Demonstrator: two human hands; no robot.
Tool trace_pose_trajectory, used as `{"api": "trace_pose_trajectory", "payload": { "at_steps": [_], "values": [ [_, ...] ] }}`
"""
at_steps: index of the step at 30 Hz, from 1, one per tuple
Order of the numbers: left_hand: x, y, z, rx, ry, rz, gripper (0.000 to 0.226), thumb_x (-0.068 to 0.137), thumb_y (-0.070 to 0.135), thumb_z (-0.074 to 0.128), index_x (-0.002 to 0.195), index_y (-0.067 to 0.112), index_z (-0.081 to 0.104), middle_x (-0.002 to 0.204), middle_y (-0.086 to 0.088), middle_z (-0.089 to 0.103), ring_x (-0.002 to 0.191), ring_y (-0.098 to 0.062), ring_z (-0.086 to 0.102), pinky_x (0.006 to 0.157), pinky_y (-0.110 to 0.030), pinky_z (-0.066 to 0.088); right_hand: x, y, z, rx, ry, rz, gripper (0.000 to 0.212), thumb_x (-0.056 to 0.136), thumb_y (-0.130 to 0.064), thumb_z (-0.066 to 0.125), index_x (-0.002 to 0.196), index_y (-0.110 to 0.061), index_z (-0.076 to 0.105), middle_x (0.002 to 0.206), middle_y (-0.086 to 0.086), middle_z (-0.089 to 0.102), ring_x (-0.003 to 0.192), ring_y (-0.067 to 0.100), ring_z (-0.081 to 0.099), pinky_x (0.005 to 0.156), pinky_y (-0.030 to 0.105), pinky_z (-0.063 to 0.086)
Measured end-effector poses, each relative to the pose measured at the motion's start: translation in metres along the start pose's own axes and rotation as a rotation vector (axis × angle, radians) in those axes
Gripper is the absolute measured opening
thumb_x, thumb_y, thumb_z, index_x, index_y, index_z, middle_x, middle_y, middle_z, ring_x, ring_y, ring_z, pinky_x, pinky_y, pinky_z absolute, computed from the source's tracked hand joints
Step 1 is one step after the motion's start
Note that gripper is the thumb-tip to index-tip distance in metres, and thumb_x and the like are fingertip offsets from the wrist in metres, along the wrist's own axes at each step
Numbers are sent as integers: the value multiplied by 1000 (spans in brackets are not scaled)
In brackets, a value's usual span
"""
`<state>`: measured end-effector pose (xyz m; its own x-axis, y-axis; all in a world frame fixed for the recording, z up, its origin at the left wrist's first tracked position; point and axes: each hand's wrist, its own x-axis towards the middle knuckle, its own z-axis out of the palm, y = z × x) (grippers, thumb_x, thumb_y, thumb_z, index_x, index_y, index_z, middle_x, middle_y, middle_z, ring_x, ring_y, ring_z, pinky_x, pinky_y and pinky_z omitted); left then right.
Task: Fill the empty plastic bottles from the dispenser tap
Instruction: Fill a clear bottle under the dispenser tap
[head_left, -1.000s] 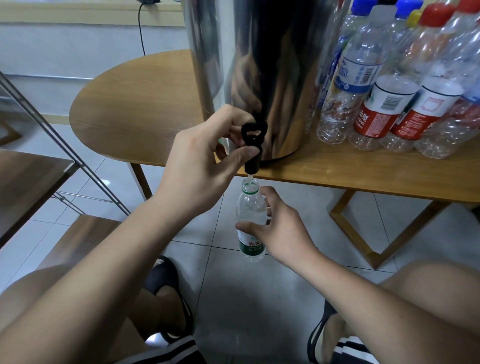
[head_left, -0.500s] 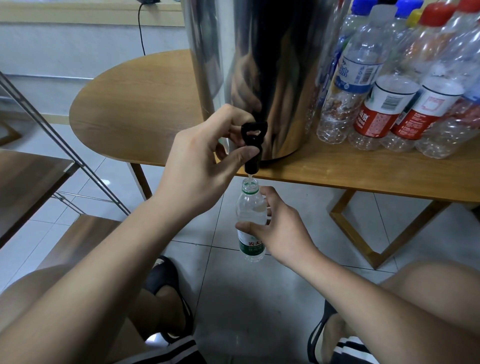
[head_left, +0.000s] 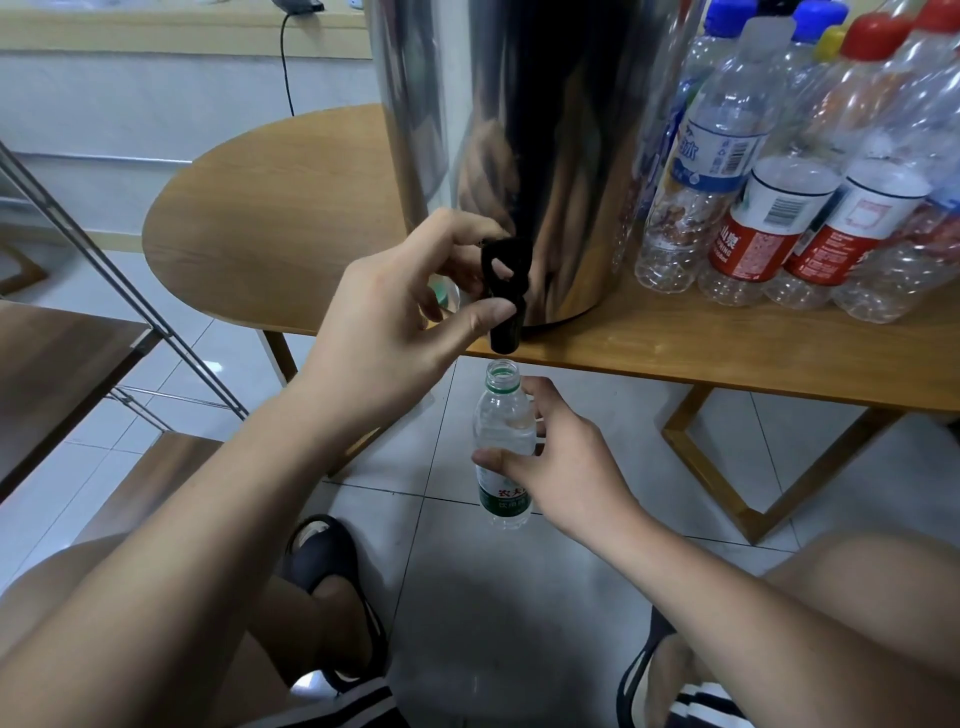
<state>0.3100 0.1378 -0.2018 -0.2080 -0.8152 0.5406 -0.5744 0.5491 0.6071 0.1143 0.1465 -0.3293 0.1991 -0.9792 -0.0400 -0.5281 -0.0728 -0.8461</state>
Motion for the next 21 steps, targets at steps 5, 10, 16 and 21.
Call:
{"api": "trace_pose_trajectory", "payload": {
  "at_steps": [5,10,16,21],
  "values": [
    [4,-17,-16,54,-36,-50,43,97,43,82,129,22,63,113,12,77,104,-15,73,79,-33,55,-4,-3,-4,33,-2,2,68,80,-43,94,134,-46,53,119,-21,71,107,-1,66,94,31,58],
    [7,-48,-28,240,-19,-146,33,94,43,82,120,27,68,110,18,73,104,-6,68,85,-37,56,-7,-2,-5,43,-3,-16,65,81,-45,93,134,-46,53,119,-19,73,108,4,70,96,40,61],
    [6,-83,-31,381,-83,-230,38,92,48,83,120,29,67,115,15,70,109,-6,63,84,-29,48,-11,-3,-6,62,-17,-19,63,82,-43,93,132,-44,55,119,-20,74,107,3,72,96,40,61],
    [1,-99,-23,375,-127,-284,34,91,41,86,117,32,67,108,18,67,102,-8,64,79,-28,49,-17,-6,-8,47,-33,-21,62,82,-42,94,130,-44,55,117,-22,74,107,-2,71,95,33,62]
  ]
}}
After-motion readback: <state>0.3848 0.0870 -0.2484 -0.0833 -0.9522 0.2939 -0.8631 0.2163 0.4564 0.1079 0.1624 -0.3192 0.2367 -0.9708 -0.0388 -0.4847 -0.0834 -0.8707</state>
